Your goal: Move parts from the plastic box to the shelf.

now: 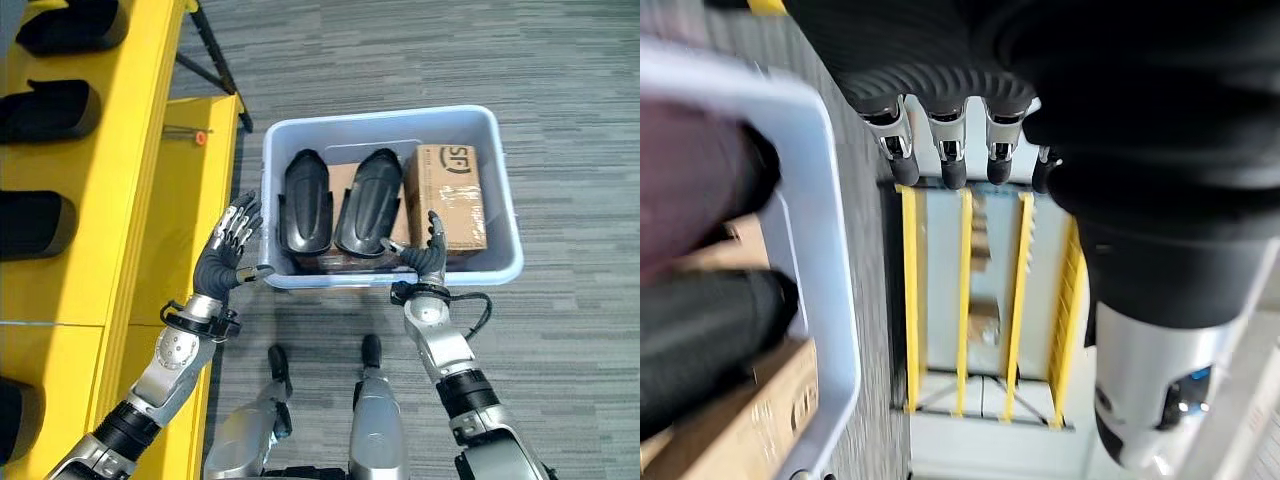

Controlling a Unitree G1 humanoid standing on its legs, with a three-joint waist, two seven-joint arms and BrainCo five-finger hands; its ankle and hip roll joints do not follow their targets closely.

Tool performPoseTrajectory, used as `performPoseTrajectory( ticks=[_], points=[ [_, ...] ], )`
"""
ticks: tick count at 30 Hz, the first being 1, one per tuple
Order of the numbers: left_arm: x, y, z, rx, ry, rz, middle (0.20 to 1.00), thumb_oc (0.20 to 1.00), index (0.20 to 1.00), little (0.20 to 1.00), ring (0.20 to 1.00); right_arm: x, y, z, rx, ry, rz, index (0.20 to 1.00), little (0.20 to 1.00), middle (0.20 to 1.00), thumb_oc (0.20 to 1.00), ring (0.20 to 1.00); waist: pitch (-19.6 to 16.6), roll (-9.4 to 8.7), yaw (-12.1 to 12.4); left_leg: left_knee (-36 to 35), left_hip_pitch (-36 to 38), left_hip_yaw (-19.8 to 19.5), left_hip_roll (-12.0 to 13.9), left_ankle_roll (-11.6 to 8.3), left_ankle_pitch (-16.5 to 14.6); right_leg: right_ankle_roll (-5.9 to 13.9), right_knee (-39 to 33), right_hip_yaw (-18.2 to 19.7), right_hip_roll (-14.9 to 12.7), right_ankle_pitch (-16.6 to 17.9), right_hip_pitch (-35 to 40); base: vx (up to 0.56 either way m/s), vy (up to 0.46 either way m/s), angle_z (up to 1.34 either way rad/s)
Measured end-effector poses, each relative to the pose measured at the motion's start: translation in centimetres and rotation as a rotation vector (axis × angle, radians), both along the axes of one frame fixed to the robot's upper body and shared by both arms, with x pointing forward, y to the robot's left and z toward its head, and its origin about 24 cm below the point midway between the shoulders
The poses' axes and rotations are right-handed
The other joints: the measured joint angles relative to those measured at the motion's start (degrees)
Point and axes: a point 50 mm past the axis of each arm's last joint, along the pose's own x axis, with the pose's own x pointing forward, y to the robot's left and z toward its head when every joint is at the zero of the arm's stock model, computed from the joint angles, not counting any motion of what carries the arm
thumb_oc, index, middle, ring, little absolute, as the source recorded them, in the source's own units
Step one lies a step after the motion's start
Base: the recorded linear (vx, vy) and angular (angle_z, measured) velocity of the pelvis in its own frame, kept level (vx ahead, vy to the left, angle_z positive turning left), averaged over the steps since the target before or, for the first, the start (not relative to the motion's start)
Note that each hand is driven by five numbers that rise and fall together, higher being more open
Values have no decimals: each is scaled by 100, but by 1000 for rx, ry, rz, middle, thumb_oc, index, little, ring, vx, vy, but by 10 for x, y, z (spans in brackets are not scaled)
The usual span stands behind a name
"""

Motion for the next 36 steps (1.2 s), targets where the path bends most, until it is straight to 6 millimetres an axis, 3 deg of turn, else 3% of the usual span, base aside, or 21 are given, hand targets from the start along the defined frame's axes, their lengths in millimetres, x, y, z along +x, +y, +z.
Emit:
performPoseTrajectory(
  ticks=[4, 7, 11, 14, 18, 23, 36],
  points=[
    [0, -1, 2, 1, 2, -4, 1000, 1000, 1000, 1000, 1000, 5, -7, -3, 105, 28, -43, 1000, 1000, 1000, 1000, 1000, 63, -18, 5, 1, 3, -46, 23, -8, -15, 12, -143, -63, 22, 18, 103, 9, -55, 5],
    [0, -3, 8, 0, -12, -18, 1000, 1000, 1000, 1000, 1000, 11, -9, 10, 111, -13, -56, 1000, 1000, 1000, 1000, 1000, 103, -7, 8, 1, -36, -78, 60, -8, -14, -1, -235, -105, 65, 34, 116, -5, -22, 2],
    [4, -7, 14, 10, -29, -39, 1000, 1000, 1000, 1000, 1000, 31, -5, 56, 106, -132, -63, 1000, 1000, 1000, 1000, 1000, 259, 121, 30, 34, -186, -125, 86, -34, 5, -9, -219, -162, 88, 47, -5, -7, 4, 2],
    [5, -9, 15, 1, -24, -49, 1000, 1000, 1000, 1000, 1000, 40, -22, 74, 63, -146, -147, 1000, 1000, 1000, 1000, 1000, 364, 305, 87, 33, -284, -131, 71, -27, 29, -24, -165, -176, 81, 59, -110, -9, 13, 5],
    [6, -7, 13, -42, 7, -52, 1000, 1000, 1000, 1000, 1000, 40, -47, 62, 65, -67, -273, 1000, 1000, 1000, 1000, 1000, 412, 376, 190, 33, -365, -139, 54, -27, 33, -37, -111, -206, 45, 54, -222, -4, 28, 0],
    [7, -10, 14, -46, 10, -67, 1000, 1000, 1000, 1000, 1000, 41, -46, 52, 49, -15, -274, 1000, 1000, 1000, 1000, 1000, 412, 377, 187, 34, -552, -128, -24, -8, 43, -4, 152, -169, -32, -47, -554, -1, 27, -2],
    [1, -18, 17, -49, 2, -105, 1000, 1000, 1000, 1000, 1000, 44, -52, 59, -28, -28, -372, 1000, 1000, 1000, 1000, 1000, 412, 377, 335, 154, -1269, -144, -140, 42, 170, -26, 1017, -59, -208, -319, -1604, -4, 5, 3]
  ],
)
